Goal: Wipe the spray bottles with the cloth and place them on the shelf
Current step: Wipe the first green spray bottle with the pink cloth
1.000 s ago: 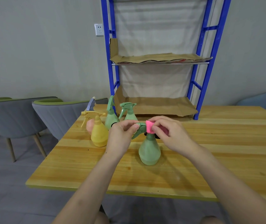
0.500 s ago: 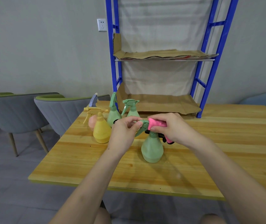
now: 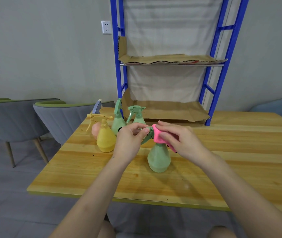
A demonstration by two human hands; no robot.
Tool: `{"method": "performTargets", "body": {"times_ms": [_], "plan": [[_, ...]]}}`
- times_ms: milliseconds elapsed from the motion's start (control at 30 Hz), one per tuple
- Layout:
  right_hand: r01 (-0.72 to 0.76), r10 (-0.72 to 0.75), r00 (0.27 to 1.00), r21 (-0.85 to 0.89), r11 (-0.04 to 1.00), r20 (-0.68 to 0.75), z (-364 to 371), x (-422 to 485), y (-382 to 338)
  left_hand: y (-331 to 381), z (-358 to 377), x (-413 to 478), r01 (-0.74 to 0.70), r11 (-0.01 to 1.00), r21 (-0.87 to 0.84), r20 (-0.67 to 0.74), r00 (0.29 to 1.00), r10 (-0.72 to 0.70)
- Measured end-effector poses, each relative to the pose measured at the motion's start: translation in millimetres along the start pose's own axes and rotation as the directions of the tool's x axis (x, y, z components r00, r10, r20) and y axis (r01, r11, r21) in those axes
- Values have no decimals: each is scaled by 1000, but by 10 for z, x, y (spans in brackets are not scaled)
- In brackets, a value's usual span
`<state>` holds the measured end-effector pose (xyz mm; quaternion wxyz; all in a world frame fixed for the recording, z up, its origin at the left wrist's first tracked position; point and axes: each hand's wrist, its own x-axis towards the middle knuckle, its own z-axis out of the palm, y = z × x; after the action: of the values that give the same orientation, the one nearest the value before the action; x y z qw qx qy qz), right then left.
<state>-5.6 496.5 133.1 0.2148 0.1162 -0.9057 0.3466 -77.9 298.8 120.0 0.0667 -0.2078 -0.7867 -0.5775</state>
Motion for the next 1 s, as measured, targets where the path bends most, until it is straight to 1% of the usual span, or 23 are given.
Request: {"method": "performTargets", "body": {"times_ms": [67,233,367,567,800,867,1000], "plan": [[-20,20,1000,0,1000,-22,43,-5,51,-1,9,-17,3,1000,-5,1,1000,-3],[-44,41,999,-137,990,-24,116,56,53,-2,31,-63,-11,1000,20,-22,1000,12],[31,-34,999,-200,979,-15,153,79,67,3,51,-87,-32,997,66,-37,999,34],[42,-80,991,-322,946,-108,352,18,140,-2,36,-112,-28,997,75,-44,999,31],[1,-52,981,-259,966,-189,395,42,107,11,32,-89,-35,994,104,-13,999,36],[-2,-53,981,-282,959,-187,403,56,94,-2,16,-84,-33,996,83,-8,999,34],[-11,-56,979,-328,945,-195,426,55,106,-1,7,-69,-37,995,98,5,999,37]]}}
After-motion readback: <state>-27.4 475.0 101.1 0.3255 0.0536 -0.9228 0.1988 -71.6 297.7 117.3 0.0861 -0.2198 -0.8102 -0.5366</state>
